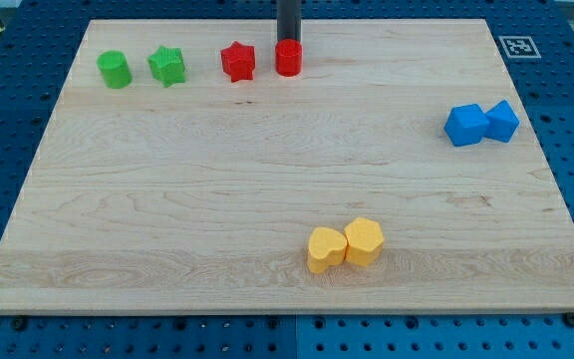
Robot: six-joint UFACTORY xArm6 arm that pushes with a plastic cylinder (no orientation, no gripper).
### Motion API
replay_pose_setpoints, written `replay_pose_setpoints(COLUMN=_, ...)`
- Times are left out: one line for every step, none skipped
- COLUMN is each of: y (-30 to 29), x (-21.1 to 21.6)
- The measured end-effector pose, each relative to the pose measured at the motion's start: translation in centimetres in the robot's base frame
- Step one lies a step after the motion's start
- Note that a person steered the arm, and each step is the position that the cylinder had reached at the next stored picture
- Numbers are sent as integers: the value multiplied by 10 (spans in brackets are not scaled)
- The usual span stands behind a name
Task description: Move the blue cube to the center of the board
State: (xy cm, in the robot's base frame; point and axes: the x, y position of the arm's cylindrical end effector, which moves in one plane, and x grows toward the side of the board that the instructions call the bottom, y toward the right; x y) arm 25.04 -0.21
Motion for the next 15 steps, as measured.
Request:
replay_pose_setpoints(y=0, x=14)
replay_pose_setpoints(y=0, x=8)
replay_pose_setpoints(y=37, x=8)
replay_pose_setpoints(y=106, x=8)
replay_pose_setpoints(y=197, x=13)
replay_pose_setpoints(y=290, x=48)
replay_pose_setpoints(y=347, x=99)
replay_pose_setpoints(y=344, x=109)
replay_pose_setpoints(y=316, x=138)
replay_pose_setpoints(y=285, x=157)
replay_pose_setpoints(y=266, x=152)
replay_pose_setpoints(y=237, x=152)
replay_pose_setpoints(y=221, x=152)
replay_pose_setpoints(y=203, x=153)
replay_pose_setpoints(y=212, x=172)
